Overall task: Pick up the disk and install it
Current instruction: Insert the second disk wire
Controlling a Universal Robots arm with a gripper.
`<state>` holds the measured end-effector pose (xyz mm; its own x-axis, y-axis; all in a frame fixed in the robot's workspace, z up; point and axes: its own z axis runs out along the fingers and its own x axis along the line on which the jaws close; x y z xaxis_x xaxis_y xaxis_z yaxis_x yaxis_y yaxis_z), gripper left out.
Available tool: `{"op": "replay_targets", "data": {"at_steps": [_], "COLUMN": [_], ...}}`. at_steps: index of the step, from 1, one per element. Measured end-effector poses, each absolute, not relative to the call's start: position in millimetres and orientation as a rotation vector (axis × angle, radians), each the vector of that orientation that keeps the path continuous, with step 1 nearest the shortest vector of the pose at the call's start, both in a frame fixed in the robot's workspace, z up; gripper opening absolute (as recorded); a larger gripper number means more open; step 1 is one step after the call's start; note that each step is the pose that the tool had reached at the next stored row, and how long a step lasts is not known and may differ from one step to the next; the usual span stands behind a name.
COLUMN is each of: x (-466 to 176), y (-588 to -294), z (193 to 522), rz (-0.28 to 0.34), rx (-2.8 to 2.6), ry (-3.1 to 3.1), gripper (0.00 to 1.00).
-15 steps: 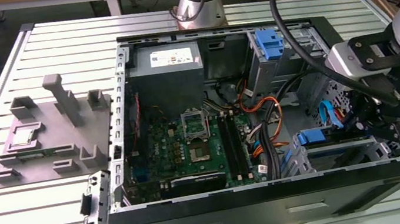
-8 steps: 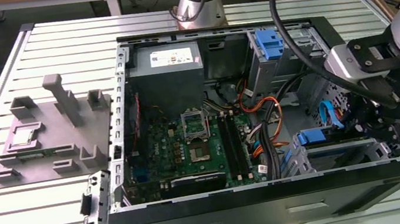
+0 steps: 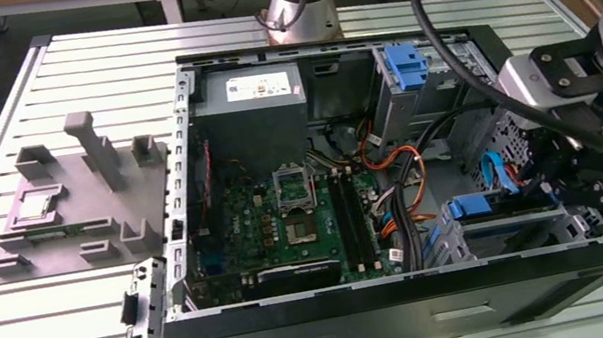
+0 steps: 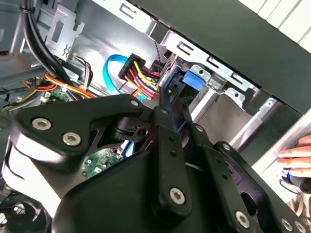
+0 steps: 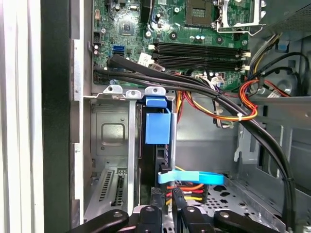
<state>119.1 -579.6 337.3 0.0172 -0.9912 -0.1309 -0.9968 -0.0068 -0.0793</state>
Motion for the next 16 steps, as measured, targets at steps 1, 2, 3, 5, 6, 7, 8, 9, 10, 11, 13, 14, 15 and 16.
{"op": "replay_targets", "data": {"at_steps": [1, 2, 3, 5, 6, 7, 8, 9, 10, 11, 13, 14, 15, 16], "x": [119.1, 119.1, 119.1, 119.1, 119.1, 119.1, 119.1, 119.1, 119.1, 119.1, 119.4, 119.5, 119.6, 119.7], "y": [-579.6, -579.6, -579.6, -579.6, -579.7, -579.6, -579.6, -579.6, -579.6, -579.6, -579.6, -579.6, -579.6, -579.6], "z": [339.6, 341.8, 344.0, 347.2, 347.4, 347.3, 347.3, 347.4, 347.4, 347.4, 347.3, 347.0, 346.9, 347.0], "rz": [0.056, 0.056, 0.056, 0.056, 0.056, 0.056, 0.056, 0.056, 0.056, 0.057, 0.079, 0.094, 0.106, 0.112], "rx": [-2.128, -2.128, -2.129, -2.129, -2.128, -2.128, -2.128, -2.128, -2.128, -2.129, -2.137, -2.143, -2.147, -2.150], "ry": [2.103, 2.103, 2.103, 2.103, 2.103, 2.103, 2.103, 2.103, 2.103, 2.103, 2.115, 2.122, 2.128, 2.131], "gripper": [0.24, 0.24, 0.24, 0.24, 0.24, 0.24, 0.24, 0.24, 0.24, 0.24, 0.24, 0.24, 0.24, 0.24]}}
